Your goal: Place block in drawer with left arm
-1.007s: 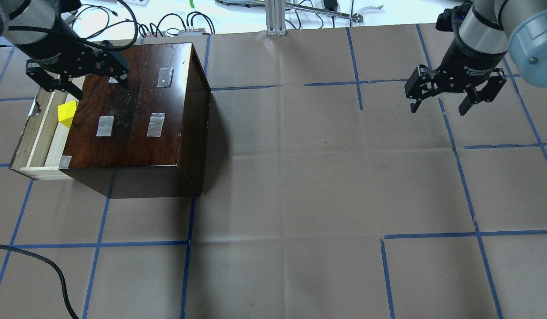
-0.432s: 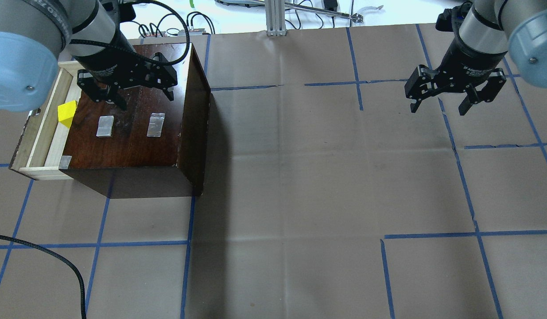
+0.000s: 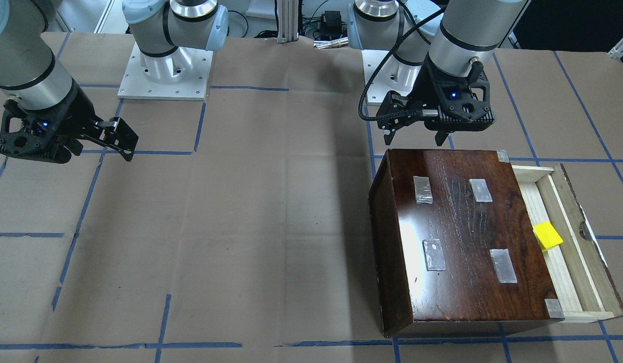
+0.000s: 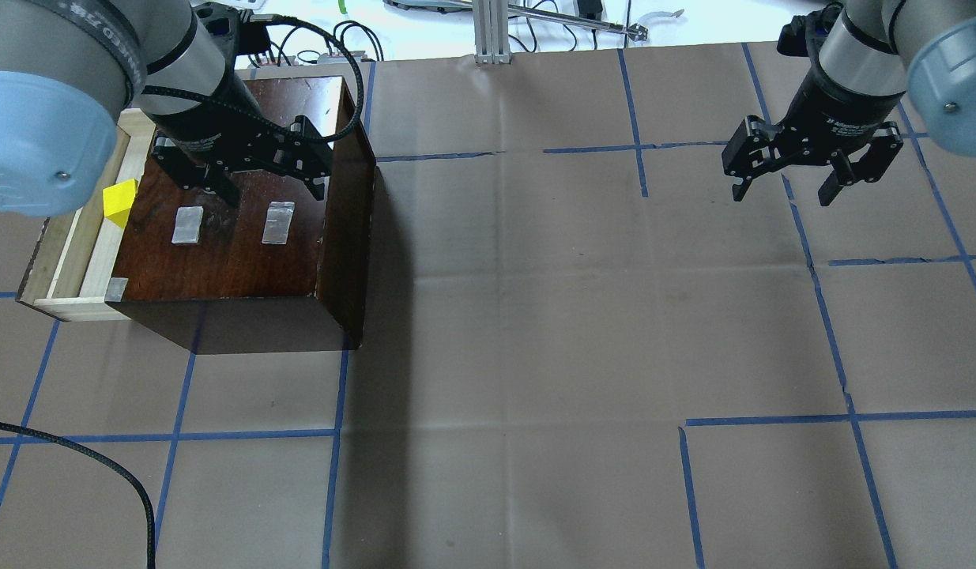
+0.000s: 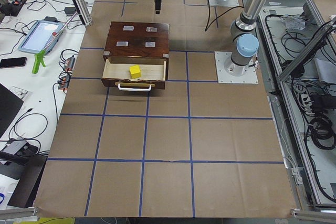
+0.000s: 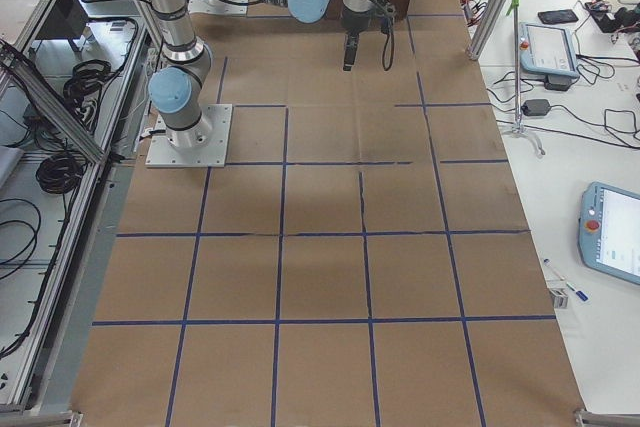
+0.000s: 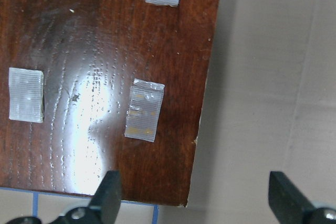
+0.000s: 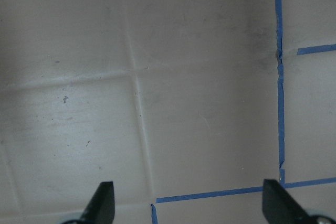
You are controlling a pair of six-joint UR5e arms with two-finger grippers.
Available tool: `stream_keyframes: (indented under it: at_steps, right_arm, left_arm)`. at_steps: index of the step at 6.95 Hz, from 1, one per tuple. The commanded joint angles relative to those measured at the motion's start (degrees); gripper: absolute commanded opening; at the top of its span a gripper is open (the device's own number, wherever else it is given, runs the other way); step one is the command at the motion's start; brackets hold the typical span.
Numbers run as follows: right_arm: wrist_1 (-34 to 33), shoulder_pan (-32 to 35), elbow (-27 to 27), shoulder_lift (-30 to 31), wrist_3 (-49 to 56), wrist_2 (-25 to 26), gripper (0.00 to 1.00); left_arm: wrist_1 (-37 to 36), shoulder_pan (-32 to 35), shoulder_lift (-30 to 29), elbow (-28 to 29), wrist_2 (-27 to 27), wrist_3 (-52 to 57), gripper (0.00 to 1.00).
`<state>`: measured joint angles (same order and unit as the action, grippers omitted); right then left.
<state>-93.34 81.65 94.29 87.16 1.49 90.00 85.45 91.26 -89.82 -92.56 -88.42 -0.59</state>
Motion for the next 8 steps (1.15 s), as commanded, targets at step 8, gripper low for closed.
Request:
stream_keyframes:
  at_steps: [8]
  right_arm:
    - [0.00, 0.00, 0.02, -0.06, 0.00, 0.00, 1.00]
  left_arm:
    - [4.63, -0.91, 0.61, 0.19, -0.79, 5.34, 0.98]
